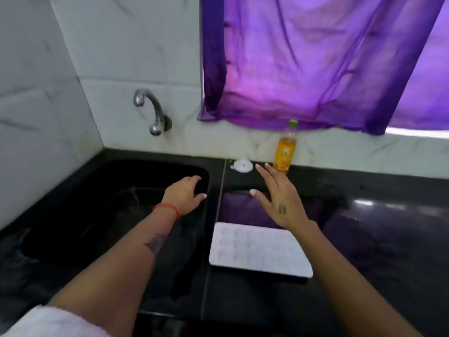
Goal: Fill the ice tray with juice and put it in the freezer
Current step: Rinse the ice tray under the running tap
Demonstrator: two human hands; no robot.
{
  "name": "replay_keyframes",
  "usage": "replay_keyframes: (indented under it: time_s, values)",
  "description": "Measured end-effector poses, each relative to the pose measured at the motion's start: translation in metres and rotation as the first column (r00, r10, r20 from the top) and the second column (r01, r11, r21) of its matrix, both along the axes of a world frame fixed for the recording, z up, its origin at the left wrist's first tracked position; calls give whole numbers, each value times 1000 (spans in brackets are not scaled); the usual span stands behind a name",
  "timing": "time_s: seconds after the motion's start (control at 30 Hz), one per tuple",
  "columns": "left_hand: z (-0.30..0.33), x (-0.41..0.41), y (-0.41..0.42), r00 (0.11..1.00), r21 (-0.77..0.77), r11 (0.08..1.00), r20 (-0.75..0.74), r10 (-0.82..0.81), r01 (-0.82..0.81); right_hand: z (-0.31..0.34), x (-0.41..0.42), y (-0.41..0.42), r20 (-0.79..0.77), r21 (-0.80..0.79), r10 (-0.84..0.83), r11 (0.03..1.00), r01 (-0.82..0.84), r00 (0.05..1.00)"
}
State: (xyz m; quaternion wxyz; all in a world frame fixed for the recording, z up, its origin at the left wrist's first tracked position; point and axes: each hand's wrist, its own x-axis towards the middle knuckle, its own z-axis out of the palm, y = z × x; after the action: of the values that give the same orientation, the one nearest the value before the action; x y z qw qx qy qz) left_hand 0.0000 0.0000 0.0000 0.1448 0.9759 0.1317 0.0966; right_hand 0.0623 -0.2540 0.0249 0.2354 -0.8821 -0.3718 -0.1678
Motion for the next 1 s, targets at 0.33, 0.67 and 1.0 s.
replay_keyframes:
  time_s: [0.33,0.67,1.0]
  values:
    - [-90,-51,-77,940,-638,695,-173,293,-333,-93,-34,-85,-357,-243,-534,845,476,766]
    - [-88,-52,-57,925,-835,446,-175,337,-321,-96,-30,-48,-638,-45,-411,864,502,650]
    - [-56,-57,71,855,-976,134,-78,512,-169,-72,0,98,-608,96,-207,939,329,767]
